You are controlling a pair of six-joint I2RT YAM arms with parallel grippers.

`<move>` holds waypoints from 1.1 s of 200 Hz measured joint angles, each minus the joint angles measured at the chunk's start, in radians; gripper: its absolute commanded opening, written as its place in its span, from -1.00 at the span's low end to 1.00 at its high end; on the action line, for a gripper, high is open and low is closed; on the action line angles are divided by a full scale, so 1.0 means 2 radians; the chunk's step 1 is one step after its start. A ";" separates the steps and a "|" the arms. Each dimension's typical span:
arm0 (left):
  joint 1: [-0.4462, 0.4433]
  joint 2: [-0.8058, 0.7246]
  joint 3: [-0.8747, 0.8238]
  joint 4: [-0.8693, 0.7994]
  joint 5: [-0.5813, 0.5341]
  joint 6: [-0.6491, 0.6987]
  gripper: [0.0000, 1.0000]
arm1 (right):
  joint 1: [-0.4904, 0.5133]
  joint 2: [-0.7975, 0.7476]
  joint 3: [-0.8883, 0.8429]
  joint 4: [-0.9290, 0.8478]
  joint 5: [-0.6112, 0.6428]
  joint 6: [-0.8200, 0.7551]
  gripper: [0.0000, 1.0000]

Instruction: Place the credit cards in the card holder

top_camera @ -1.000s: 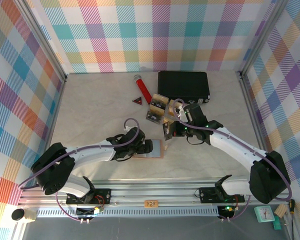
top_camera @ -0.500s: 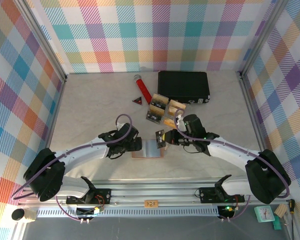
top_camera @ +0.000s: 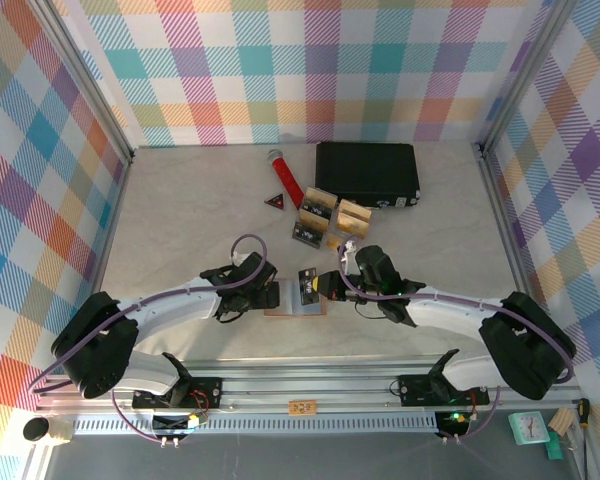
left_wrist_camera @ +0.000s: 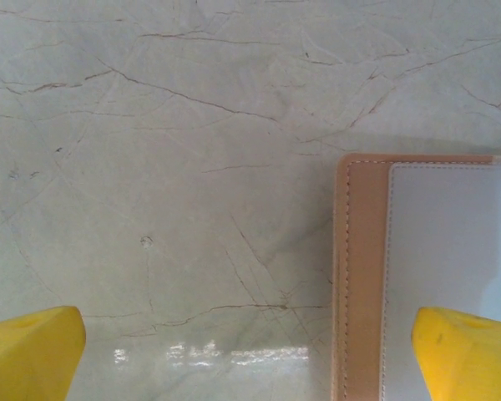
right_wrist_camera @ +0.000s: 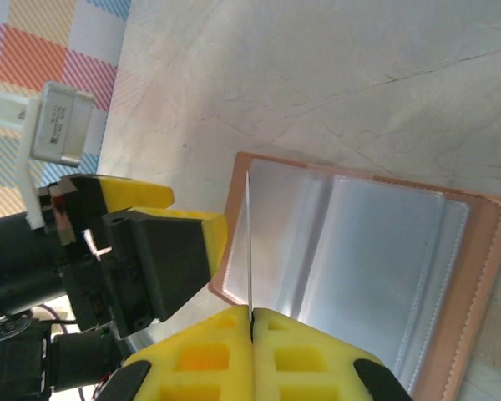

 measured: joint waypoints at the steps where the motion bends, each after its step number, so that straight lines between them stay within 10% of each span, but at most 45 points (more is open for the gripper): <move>1: 0.000 0.000 0.000 0.000 0.000 0.000 0.99 | 0.000 0.001 0.000 0.000 0.000 0.000 -1.00; 220: -0.003 -0.011 -0.013 0.007 -0.004 0.000 0.99 | 0.013 0.082 -0.010 0.109 0.029 0.038 -1.00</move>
